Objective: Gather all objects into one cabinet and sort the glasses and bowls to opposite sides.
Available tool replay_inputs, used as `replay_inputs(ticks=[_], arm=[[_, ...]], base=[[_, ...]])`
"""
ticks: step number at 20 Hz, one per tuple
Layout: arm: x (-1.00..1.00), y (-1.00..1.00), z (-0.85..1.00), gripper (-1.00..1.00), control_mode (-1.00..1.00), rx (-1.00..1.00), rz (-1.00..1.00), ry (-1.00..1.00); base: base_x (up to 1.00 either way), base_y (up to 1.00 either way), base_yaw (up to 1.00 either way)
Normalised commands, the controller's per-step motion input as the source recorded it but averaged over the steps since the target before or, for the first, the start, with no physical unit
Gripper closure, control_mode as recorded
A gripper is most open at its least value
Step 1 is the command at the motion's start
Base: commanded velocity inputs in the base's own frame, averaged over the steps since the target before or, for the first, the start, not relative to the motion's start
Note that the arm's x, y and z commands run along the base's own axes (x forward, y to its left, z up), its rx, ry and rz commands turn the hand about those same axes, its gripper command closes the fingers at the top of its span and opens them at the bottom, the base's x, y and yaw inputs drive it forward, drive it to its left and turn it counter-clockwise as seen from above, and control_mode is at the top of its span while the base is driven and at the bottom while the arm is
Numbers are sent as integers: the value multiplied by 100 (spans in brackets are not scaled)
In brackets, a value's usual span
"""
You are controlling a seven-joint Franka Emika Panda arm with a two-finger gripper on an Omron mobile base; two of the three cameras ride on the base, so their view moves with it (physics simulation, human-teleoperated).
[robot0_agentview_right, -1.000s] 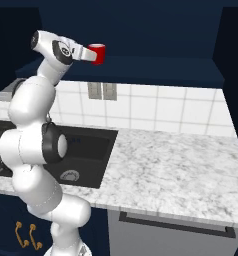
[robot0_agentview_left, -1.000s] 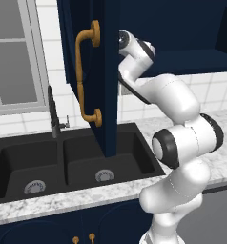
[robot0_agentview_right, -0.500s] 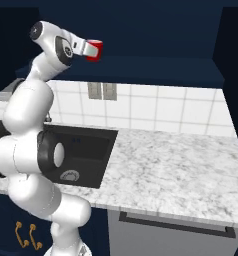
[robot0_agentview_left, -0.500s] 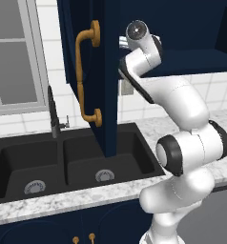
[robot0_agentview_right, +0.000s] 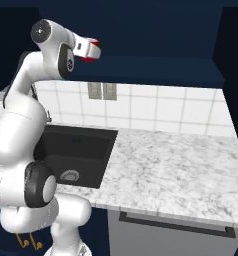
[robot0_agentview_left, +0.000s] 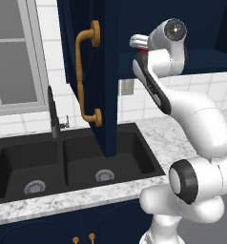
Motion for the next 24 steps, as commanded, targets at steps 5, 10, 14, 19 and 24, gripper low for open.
replay_inputs(ticks=[5, 10, 14, 19, 24], arm=[[-100, -7, 4, 100, -100, 0, 14, -16], [-100, -3, 5, 100, -100, -1, 15, -14], [-100, 0, 21, 100, -100, -3, 13, -12], [-78, 0, 7, 100, -100, -7, 5, -3], [-41, 0, 0, 100, -100, -5, 0, 1]], base=[[0, 0, 0], [0, 0, 0], [0, 0, 0], [0, 0, 0], [0, 0, 0]])
